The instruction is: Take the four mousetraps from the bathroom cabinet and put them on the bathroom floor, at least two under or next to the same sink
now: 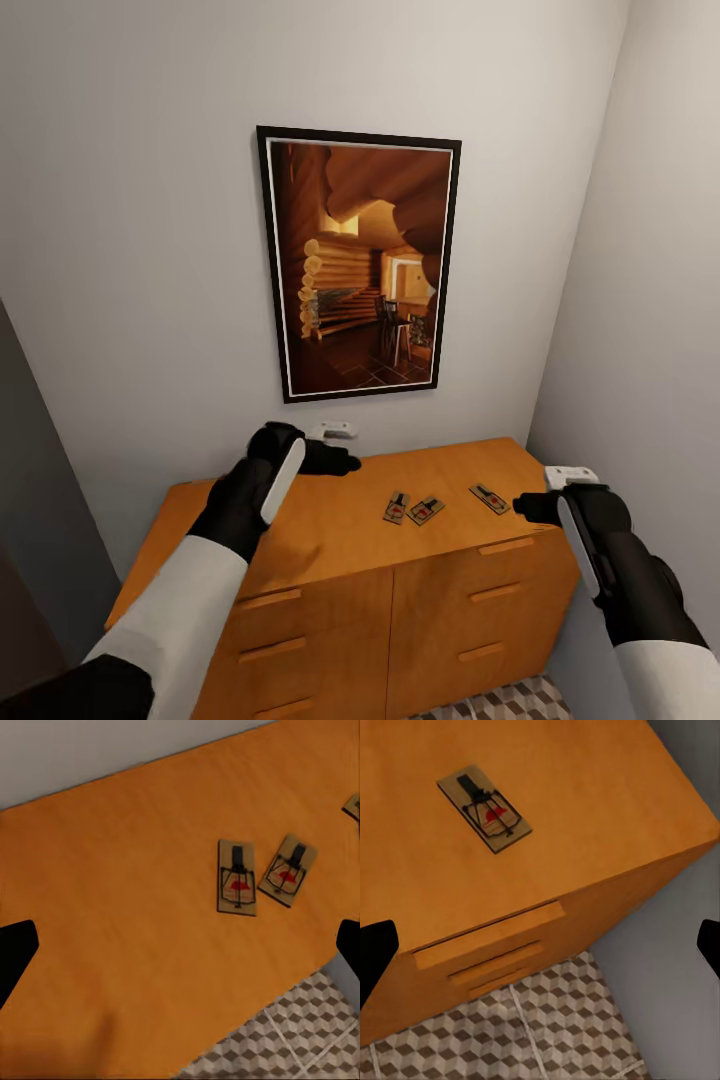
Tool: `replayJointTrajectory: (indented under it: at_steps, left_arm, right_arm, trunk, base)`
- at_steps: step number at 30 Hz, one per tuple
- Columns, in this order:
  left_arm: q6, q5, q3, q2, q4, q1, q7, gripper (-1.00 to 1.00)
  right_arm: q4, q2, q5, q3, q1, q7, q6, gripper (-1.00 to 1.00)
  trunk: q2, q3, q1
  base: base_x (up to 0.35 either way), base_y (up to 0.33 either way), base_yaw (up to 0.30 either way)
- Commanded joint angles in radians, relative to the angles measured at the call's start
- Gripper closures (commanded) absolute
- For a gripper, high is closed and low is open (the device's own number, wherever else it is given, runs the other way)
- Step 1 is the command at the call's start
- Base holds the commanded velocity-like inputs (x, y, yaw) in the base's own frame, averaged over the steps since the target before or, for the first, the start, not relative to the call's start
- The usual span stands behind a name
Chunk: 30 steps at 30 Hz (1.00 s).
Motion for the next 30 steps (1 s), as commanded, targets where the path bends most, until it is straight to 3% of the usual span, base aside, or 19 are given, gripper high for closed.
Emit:
replayJointTrajectory:
  at_steps: [1,11,12,19,24,30]
  left_arm:
    - [0.004,0.003,0.001,0.000,0.034,-0.016,0.000,-1.00]
    - [-0.019,0.006,0.003,0.018,0.352,-0.113,0.002,-1.00]
    - [-0.019,0.006,0.003,0.018,0.352,-0.113,0.002,-1.00]
    - [-0.120,0.002,0.003,0.037,0.521,-0.137,0.007,-1.00]
    - [-0.188,-0.001,0.002,0.046,0.575,-0.142,0.016,-1.00]
    - [-0.210,0.000,0.003,0.048,0.582,-0.143,0.011,-1.00]
  right_arm:
    - [0.024,0.001,0.005,0.002,-0.019,-0.005,0.004,-1.00]
    - [0.356,0.011,0.055,0.010,-0.230,-0.019,-0.006,-1.00]
    - [0.356,0.011,0.055,0.010,-0.230,-0.019,-0.006,-1.00]
    - [0.650,0.045,0.113,0.011,-0.377,-0.046,-0.144,-1.00]
    - [0.811,0.065,0.159,0.011,-0.434,-0.074,-0.243,-1.00]
    - [0.876,0.080,0.187,0.011,-0.455,-0.089,-0.290,-1.00]
  trunk:
    - [-0.001,-0.001,0.000]
    - [-0.001,-0.001,0.000]
    - [-0.001,-0.001,0.000]
    - [-0.001,-0.001,0.000]
    - [-0.001,-0.001,0.000]
    - [-0.001,-0.001,0.000]
  base:
    - [0.000,0.000,0.000]
    - [0.000,0.000,0.000]
    - [0.000,0.000,0.000]
    - [0.000,0.000,0.000]
    - [0.000,0.000,0.000]
    - [0.000,0.000,0.000]
